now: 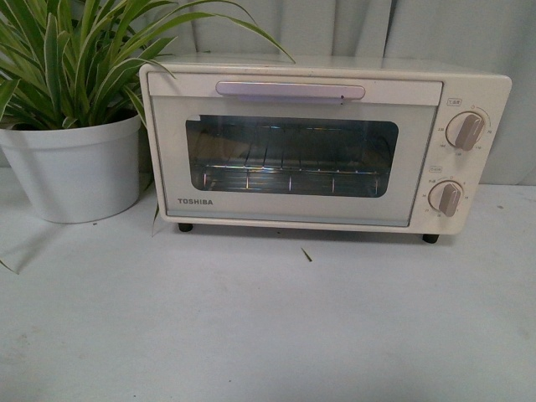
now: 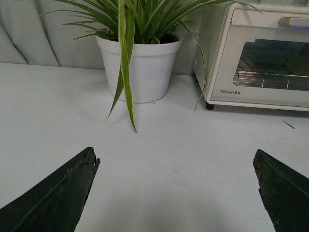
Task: Open oven
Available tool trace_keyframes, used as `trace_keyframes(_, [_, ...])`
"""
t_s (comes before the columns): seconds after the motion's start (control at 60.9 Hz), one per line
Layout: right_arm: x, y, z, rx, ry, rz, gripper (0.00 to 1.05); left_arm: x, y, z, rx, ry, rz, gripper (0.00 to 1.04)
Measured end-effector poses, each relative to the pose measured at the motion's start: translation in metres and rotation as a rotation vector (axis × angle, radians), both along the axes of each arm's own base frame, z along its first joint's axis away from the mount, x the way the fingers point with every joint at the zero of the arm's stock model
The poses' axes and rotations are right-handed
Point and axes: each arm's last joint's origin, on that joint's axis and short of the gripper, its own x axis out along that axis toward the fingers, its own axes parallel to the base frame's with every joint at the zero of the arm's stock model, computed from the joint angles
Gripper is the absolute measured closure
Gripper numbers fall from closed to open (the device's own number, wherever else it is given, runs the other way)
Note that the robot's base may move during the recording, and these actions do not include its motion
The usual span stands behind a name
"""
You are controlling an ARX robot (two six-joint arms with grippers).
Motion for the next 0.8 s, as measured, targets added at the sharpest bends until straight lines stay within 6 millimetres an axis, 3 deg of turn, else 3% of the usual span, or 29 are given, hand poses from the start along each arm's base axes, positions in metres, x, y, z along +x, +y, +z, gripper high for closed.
trace_keyframes(0.591, [0.0,0.0,0.0,0.0,0.0,0.0,0.09,0.0,0.0,0.0,0.0,0.002,0.005,0.06])
trace_keyframes(0.706, [0.0,0.0,0.0,0.0,0.0,0.0,0.09,0.003,-0.001,-0.005,-0.111,0.176,0.196,0.06])
trace_keyframes(0.805, [0.0,0.0,0.0,0.0,0.0,0.0,0.09,0.012,-0.004,-0.004,-0.297,0.262,0.179,0.06])
